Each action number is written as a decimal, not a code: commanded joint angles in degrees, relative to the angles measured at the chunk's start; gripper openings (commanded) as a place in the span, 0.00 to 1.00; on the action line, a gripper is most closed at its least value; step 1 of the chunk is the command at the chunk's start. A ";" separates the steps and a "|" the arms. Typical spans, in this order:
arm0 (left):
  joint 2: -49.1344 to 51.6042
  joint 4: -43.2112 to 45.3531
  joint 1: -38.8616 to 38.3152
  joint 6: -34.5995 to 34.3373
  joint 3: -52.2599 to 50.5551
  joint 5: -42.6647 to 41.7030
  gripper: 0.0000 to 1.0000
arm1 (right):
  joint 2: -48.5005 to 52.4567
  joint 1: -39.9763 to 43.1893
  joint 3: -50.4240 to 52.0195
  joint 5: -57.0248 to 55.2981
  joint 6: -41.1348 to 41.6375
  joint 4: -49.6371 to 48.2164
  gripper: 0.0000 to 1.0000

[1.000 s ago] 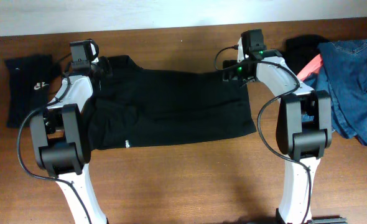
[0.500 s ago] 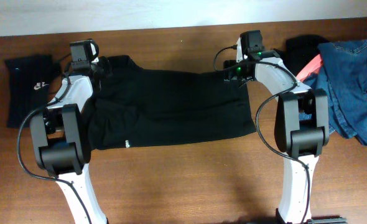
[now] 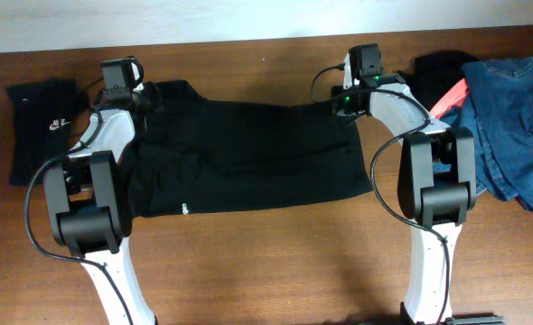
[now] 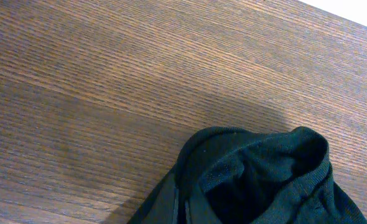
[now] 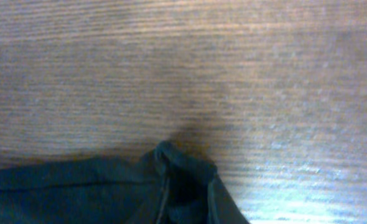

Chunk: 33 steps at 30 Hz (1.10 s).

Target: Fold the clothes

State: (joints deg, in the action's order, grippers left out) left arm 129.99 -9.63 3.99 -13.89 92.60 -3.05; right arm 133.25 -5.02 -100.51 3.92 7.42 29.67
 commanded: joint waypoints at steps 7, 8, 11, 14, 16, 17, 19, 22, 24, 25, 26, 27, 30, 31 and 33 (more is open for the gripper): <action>0.48 0.96 -0.07 0.79 2.47 -0.68 0.01 | 1.90 -0.04 -0.81 0.09 0.07 -0.07 0.04; 0.48 0.76 -0.07 0.79 2.91 -0.68 0.01 | 1.79 -0.04 -0.92 0.07 0.07 -0.07 0.04; 0.48 -1.20 -0.13 0.79 4.92 -0.85 0.01 | 1.07 -0.04 -1.20 0.09 0.07 0.02 0.04; 0.48 -2.95 -0.13 0.79 6.47 -0.85 0.01 | 0.04 -0.04 -1.20 0.09 0.07 0.11 0.04; 0.48 -3.65 -0.13 0.79 7.21 -0.85 0.01 | -0.52 -0.07 -1.20 0.09 0.04 0.31 0.04; 0.48 -4.09 -0.13 0.79 7.52 -0.85 0.01 | -0.76 -0.07 -1.20 0.09 -0.04 0.39 0.04; 0.48 -5.16 -0.13 0.79 8.15 -0.85 0.01 | -0.92 -0.07 -1.20 0.09 -0.11 0.52 0.04; 0.48 -6.05 -0.13 0.79 8.41 -0.85 0.00 | -0.96 -0.07 -1.20 0.11 -0.11 0.66 0.04; 0.48 -6.12 -0.11 0.79 8.41 -0.85 0.01 | -1.05 -0.04 -1.20 0.11 -0.13 0.76 0.04; 0.44 -6.12 -0.11 0.79 8.41 -0.83 0.01 | -1.14 -0.04 -1.20 0.11 -0.11 0.83 0.04; 0.33 -6.12 -0.07 0.79 8.41 -0.83 0.01 | -1.38 -0.04 -1.20 0.11 -0.11 0.96 0.04; 0.17 -6.12 -0.07 0.79 8.39 -0.83 0.01 | -1.57 -0.04 -1.20 0.09 -0.13 0.98 0.04; -0.61 -6.08 -0.07 0.79 8.41 -0.85 0.01 | -2.73 -0.07 -1.20 0.11 -0.13 1.18 0.04; -0.98 -6.08 -0.07 0.79 8.41 -0.85 0.01 | -3.19 -0.07 -1.20 0.11 -0.13 1.36 0.04; -1.73 -6.14 -0.07 0.79 8.41 -0.85 0.01 | -4.24 -0.11 -1.20 0.13 -0.83 1.70 0.04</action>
State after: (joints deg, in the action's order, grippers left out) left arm 129.99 -15.68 3.99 -13.89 99.68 -3.25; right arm 132.75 -5.02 -100.73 3.97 7.29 31.05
